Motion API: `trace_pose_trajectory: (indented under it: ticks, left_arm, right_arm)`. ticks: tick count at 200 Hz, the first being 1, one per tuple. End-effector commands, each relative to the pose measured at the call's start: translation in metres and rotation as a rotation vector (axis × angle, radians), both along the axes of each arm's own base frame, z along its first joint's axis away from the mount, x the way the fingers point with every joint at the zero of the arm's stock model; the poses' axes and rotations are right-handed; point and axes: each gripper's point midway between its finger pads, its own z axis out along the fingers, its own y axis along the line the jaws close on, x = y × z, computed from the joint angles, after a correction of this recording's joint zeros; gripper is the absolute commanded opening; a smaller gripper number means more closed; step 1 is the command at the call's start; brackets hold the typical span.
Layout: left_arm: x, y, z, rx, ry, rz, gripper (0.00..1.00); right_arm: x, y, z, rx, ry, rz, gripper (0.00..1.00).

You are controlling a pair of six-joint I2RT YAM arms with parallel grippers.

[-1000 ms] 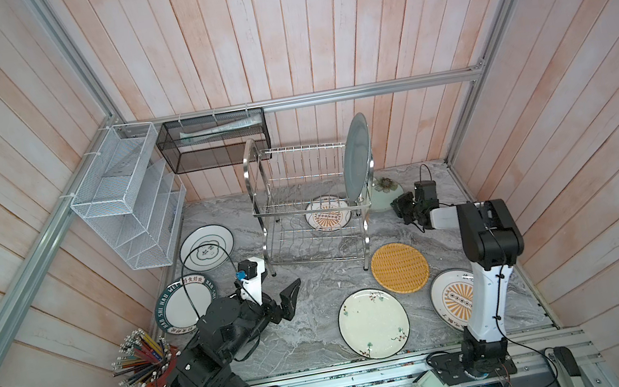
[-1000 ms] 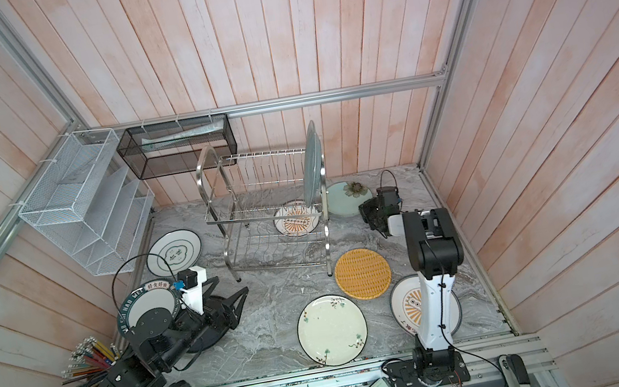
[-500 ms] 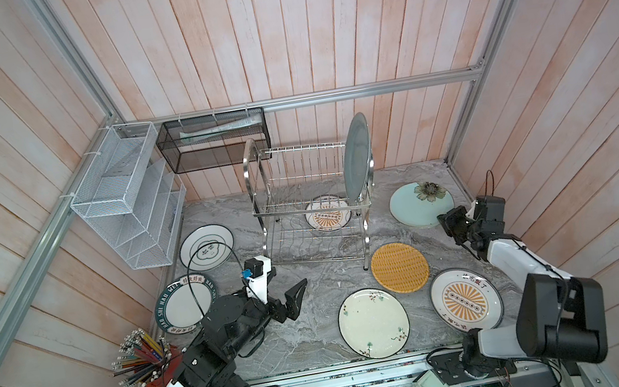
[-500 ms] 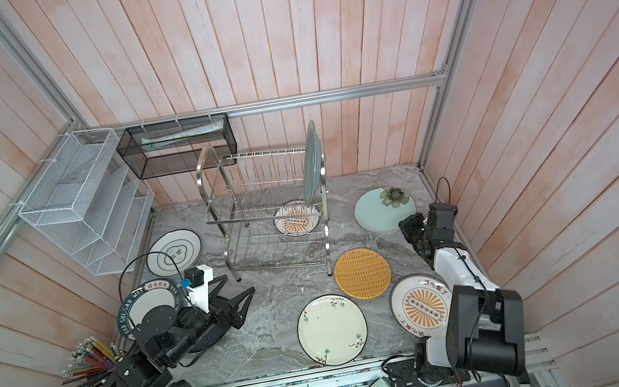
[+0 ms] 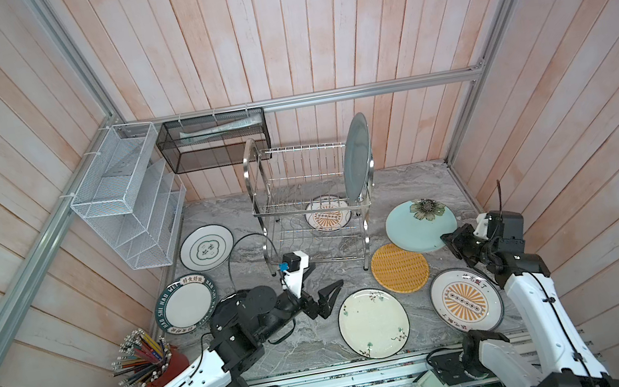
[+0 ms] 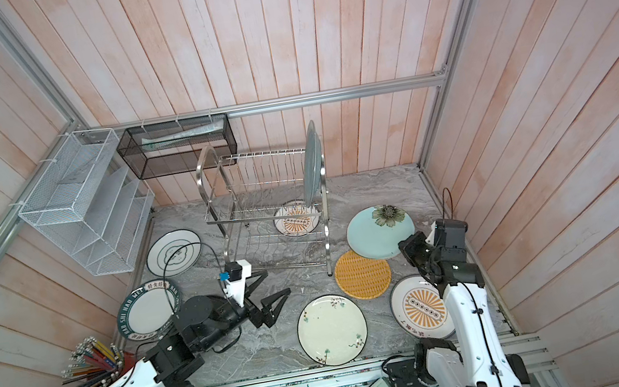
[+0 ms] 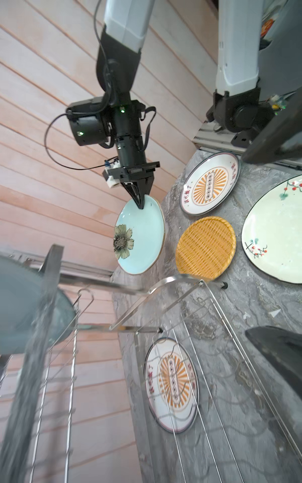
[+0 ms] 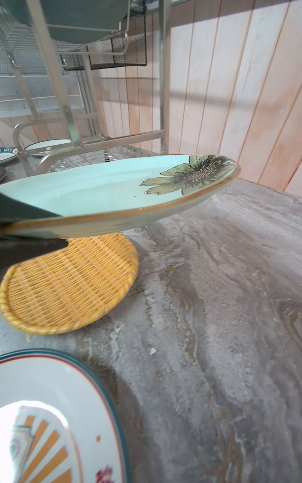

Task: Load the plates into the dish rack
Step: 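Drag the sunflower plate toward the robot with right gripper while left gripper approaches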

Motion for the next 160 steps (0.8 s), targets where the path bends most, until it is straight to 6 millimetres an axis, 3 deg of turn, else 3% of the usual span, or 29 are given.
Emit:
trace_pose_trajectory:
  ticks: [1,46,108,160]
  left_arm:
    - [-0.007,-0.027,0.019,-0.026,-0.13,-0.053,0.97]
    - [-0.015,-0.078,-0.001,0.192,-0.308,-0.127,0.97]
    - [-0.016,-0.119,-0.009,0.434,-0.615,-0.189,0.94]
    - [-0.017,-0.151,-0.029,0.548,-0.729,-0.287,0.88]
  right_arm:
    - [-0.014,0.007,0.026,-0.016,-0.049,0.025,0.0]
    - [-0.032,0.029,0.026,0.022,-0.033,0.094,0.0]
    - [-0.049,0.051,0.035,0.047,-0.04,0.153,0.0]
    - [-0.051,0.06,0.047,0.068,-0.063,0.179,0.0]
